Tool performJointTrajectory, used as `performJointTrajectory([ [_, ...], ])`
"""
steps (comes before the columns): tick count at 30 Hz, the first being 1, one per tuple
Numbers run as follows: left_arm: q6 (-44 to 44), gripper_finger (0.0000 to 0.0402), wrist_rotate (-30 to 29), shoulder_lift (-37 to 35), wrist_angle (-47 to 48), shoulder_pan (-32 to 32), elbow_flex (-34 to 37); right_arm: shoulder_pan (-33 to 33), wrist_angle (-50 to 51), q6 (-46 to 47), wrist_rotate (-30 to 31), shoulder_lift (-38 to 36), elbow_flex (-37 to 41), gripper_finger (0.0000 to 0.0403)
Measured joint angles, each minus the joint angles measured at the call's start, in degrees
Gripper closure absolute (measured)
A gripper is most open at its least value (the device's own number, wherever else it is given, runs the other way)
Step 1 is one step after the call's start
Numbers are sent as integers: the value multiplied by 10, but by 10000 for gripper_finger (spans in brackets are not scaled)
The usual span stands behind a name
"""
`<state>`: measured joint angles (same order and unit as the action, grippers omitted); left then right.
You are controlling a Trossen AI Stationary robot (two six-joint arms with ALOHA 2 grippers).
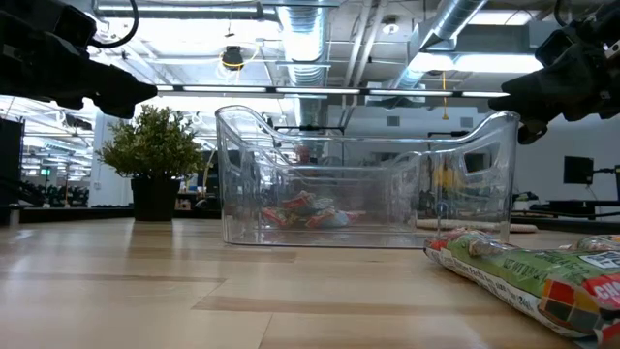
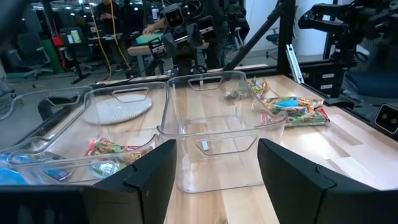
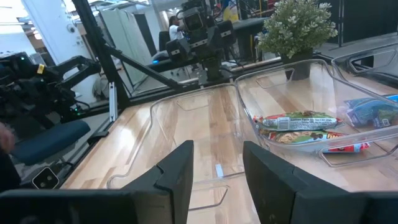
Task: Pick and place Granola Bars by type
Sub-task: Put the red granola bar into the middle transparent bin
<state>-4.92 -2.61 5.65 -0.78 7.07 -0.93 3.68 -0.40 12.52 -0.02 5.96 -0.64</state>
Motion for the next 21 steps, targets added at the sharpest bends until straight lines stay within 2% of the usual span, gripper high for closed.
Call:
performJointTrajectory([
  [21, 2, 182, 1, 0, 0, 0, 0, 0, 0, 0, 0, 0, 0, 268],
])
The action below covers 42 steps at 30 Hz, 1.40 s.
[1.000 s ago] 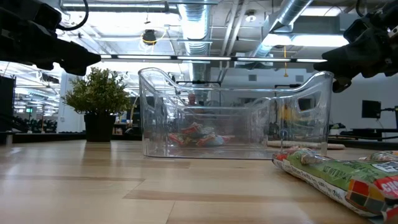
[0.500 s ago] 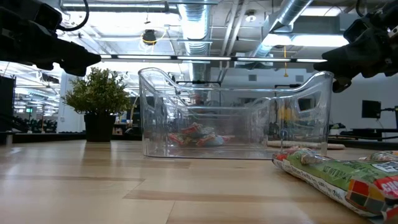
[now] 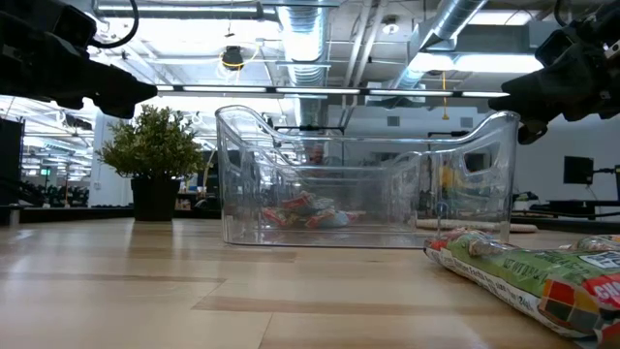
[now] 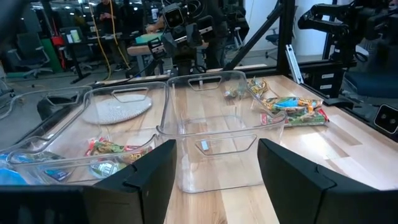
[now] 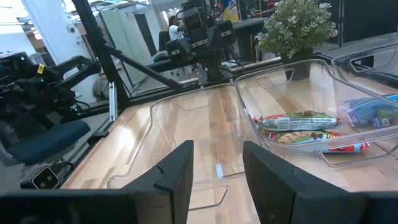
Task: Pick and place Granola Bars by type
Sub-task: Put the red granola bar into the middle transparent bin
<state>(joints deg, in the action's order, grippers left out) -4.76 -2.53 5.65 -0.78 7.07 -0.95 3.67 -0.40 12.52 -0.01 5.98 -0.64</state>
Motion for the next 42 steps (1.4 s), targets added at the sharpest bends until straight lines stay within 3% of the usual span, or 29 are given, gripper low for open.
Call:
performJointTrajectory([
  [11, -6, 182, 0, 0, 0, 0, 0, 0, 3, 18, 0, 1, -9, 268],
  [17, -3, 182, 0, 0, 0, 0, 0, 10, 2, 280, 1, 44, -96, 270],
  [22, 3, 182, 0, 0, 0, 0, 0, 26, 36, 361, 1, 124, -186, 268],
  [33, 4, 182, 0, 0, 0, 0, 0, 119, 94, 307, 0, 332, -354, 270],
  [42, 2, 182, 0, 0, 0, 0, 0, 210, 119, 75, 0, 502, -470, 270],
])
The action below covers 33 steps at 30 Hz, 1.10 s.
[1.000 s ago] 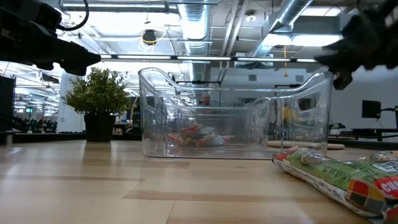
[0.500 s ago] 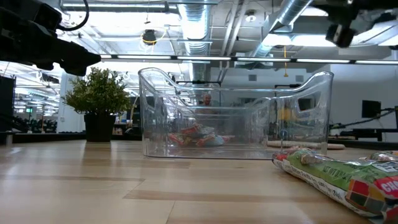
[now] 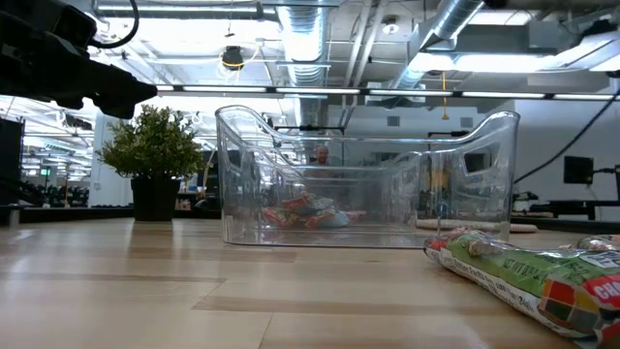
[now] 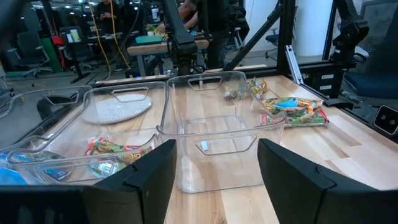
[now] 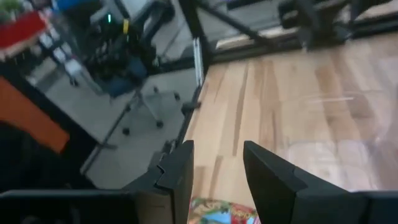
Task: Pick and place Granola Bars by type
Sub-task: Put the red granola bar into the middle transparent bin
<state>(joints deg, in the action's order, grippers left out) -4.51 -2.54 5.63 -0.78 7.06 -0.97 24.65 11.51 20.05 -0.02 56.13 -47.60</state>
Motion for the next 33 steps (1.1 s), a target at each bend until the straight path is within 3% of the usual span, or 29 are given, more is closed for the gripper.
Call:
performJointTrajectory([
  [4, -5, 182, 0, 0, 0, 0, 0, 0, 26, 71, 0, 69, -59, 270],
  [9, 0, 182, 0, 0, 0, 0, 0, -7, 43, 308, -5, 151, -115, 271],
  [14, -5, 182, -1, 0, 0, 0, 0, 8, 21, 511, -58, 218, -136, 271],
  [24, -5, 182, -2, 0, 0, 0, 0, 65, -155, 529, -51, 318, -137, 271],
  [28, -9, 182, -2, 0, 0, 0, 0, 65, -107, 577, -52, 333, -137, 271],
  [33, -5, 182, -2, 0, 0, 0, 0, 68, 18, 630, 5, 333, -137, 271],
])
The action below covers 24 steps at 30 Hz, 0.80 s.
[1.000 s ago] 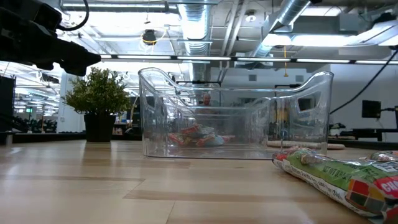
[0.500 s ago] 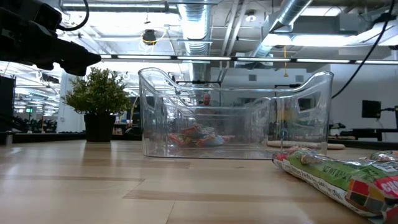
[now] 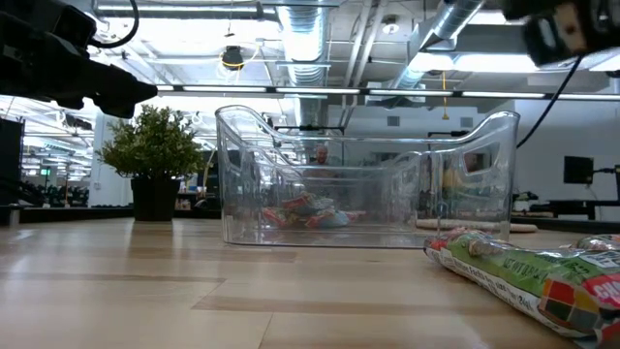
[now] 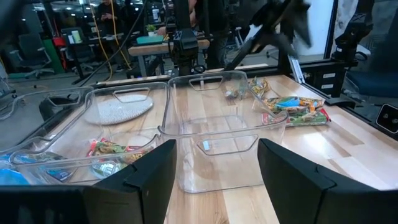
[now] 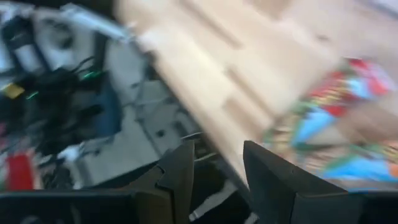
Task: Pick and place Granola Bars by type
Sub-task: Put the red granola bar into the middle transparent bin
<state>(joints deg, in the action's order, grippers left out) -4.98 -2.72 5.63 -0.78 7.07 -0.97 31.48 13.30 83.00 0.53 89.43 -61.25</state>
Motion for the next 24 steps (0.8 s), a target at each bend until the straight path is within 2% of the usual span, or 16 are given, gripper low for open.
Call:
performJointTrajectory([
  [8, 5, 182, 0, 0, 0, 0, 0, -3, 131, 123, 29, 11, 1, 272],
  [11, -1, 182, 0, 0, 0, 0, 0, -9, 131, 157, 30, 33, -11, 272],
  [24, 6, 182, 0, 0, 0, 0, 0, -20, 218, 140, -2, 187, -148, 272],
])
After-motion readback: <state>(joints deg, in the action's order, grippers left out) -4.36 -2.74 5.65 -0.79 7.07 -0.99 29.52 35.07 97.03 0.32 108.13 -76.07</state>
